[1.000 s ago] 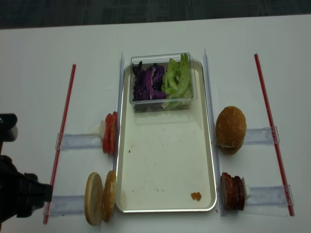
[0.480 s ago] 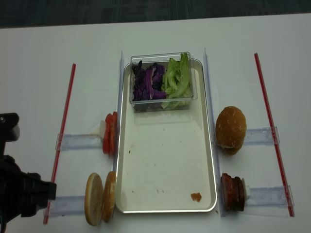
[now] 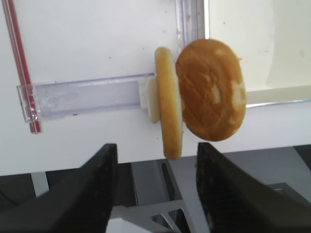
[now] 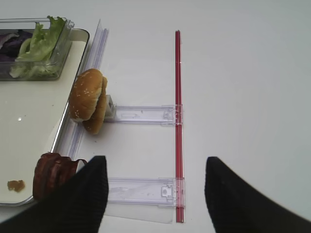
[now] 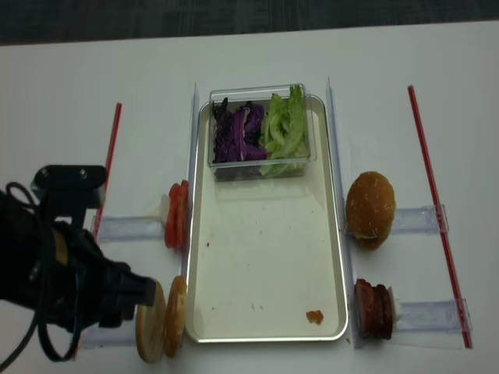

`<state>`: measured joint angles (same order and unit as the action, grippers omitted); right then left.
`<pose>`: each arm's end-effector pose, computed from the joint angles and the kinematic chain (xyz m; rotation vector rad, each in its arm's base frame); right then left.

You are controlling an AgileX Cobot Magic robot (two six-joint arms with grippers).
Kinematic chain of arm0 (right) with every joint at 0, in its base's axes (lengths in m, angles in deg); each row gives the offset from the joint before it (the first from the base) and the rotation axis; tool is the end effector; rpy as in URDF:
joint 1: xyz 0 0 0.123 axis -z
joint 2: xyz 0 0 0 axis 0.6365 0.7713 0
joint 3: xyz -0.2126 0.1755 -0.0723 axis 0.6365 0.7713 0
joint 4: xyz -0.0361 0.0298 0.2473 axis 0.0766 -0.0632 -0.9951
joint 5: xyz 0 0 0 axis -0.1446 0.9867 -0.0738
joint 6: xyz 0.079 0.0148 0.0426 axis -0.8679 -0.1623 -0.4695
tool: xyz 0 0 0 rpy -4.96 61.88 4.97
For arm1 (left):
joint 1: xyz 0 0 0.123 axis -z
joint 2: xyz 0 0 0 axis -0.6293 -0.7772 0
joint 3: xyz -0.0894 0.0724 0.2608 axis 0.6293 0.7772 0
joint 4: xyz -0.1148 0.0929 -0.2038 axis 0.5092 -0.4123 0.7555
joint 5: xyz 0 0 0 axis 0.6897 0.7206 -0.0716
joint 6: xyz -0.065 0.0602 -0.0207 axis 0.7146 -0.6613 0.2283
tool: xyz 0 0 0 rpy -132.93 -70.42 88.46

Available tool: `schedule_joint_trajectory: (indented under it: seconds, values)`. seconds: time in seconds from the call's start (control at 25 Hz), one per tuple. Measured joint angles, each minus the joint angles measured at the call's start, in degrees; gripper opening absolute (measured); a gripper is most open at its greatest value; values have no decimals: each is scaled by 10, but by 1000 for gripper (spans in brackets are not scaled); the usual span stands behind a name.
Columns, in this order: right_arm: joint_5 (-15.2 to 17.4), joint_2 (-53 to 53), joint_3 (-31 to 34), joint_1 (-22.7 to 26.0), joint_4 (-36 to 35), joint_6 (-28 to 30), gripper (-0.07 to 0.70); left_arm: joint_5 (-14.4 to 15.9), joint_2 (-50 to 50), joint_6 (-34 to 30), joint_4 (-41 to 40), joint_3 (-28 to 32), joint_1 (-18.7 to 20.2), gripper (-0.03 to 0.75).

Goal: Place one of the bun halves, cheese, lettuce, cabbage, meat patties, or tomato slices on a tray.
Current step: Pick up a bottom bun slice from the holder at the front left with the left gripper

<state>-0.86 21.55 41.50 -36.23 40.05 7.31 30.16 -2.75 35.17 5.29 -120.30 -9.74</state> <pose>-0.0066 0.0119 0.2629 -0.0456 2.1251 0.0815 0.1429 -0.0784 0.2629 0.1239 2.9674 -0.1020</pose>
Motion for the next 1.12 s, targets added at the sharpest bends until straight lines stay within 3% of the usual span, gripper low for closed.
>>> schedule_joint_trajectory:
  seconds: [0.44,0.72,1.12]
  values:
    - [0,0,0,0,0,0,453,-35,-111,186,-69,-54,124,350]
    - [0,0,0,0,0,0,453,-49,-137,257,-110,-56,186,350]
    - [0,0,0,0,0,0,453,-57,-175,314,-153,-63,227,350]
